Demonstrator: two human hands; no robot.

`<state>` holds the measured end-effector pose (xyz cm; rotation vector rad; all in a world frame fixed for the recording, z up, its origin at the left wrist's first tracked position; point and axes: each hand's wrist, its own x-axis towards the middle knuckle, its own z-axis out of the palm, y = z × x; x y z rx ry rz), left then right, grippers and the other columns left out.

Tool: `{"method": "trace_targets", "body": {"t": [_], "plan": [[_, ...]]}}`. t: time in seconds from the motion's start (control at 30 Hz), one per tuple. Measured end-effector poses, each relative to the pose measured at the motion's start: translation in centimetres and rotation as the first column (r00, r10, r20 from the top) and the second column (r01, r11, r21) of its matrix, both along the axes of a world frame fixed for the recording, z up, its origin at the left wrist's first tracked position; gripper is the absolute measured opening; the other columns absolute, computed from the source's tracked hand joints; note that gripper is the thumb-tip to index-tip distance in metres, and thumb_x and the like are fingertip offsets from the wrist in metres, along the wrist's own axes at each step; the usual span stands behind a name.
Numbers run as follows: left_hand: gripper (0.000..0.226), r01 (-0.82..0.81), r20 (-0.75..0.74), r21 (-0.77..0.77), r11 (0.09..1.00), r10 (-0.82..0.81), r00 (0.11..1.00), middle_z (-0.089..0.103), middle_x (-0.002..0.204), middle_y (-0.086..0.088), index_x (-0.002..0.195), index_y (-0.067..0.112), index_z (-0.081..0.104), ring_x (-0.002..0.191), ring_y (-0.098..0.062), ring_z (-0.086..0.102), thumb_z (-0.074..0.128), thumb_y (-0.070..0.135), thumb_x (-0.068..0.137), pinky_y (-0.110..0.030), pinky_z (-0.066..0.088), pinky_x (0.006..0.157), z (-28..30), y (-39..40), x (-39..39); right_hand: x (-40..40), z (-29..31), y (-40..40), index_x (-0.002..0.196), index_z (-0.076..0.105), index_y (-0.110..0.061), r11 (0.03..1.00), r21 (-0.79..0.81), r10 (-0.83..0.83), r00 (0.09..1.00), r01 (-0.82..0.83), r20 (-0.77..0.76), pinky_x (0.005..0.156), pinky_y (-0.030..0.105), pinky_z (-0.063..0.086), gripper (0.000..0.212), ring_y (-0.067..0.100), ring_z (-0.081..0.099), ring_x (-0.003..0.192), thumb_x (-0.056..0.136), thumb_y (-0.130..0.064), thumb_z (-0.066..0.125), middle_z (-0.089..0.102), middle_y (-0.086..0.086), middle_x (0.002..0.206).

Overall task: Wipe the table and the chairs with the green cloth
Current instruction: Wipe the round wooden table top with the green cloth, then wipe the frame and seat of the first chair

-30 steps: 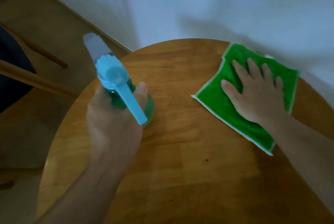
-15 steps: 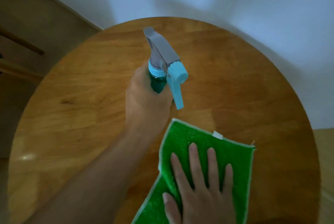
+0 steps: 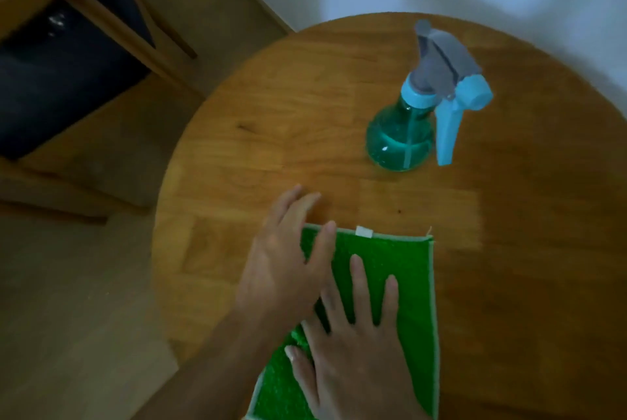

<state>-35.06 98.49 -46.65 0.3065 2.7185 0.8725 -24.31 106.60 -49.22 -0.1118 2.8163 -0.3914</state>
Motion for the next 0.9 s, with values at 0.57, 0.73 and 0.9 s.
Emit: {"method": "trace_targets", "body": {"t": [0.57, 0.73, 0.9], "plan": [[0.041, -0.087, -0.123, -0.002, 0.996, 0.086, 0.989, 0.053, 0.137, 0.001, 0.134, 0.018, 0.054, 0.122, -0.005, 0.047, 0.050, 0.020, 0.094, -0.013, 0.035, 0.101, -0.4, -14.5, -0.6, -11.0, 0.5, -7.0, 0.153, 0.004, -0.036, 0.989, -0.082, 0.119, 0.993, -0.120, -0.010, 0.116, 0.046, -0.008, 0.081, 0.017, -0.015, 0.147, 0.083, -0.076, 0.015, -0.007, -0.010, 0.161], [0.062, 0.166, -0.035, -0.273, 0.948, -0.182, 0.983, 0.034, 0.149, -0.009, 0.139, 0.027, 0.049, 0.140, -0.025, 0.024, 0.069, 0.044, 0.083, -0.043, 0.015, 0.115, -0.6, -14.8, -0.9, -8.0, 1.8, -1.1, 0.141, 0.046, -0.026, 0.988, -0.148, -0.037, 0.999, 0.039, 0.012, 0.112, 0.050, 0.025, 0.073, 0.013, 0.014, 0.143, 0.078, -0.063, 0.044, 0.020, -0.011, 0.153], [0.024, 0.143, -0.239, -0.203, 0.969, -0.191, 0.952, 0.068, 0.104, -0.010, 0.085, 0.018, 0.078, 0.097, -0.029, 0.066, 0.089, 0.023, 0.063, -0.045, 0.057, 0.076, 0.0, -14.8, -2.5, -7.9, 1.0, -1.5, 0.097, 0.076, -0.003, 0.993, -0.095, -0.094, 0.976, 0.076, -0.195, 0.095, 0.068, 0.039, 0.030, 0.044, 0.048, 0.124, 0.070, -0.017, 0.072, 0.061, 0.015, 0.127]]}}
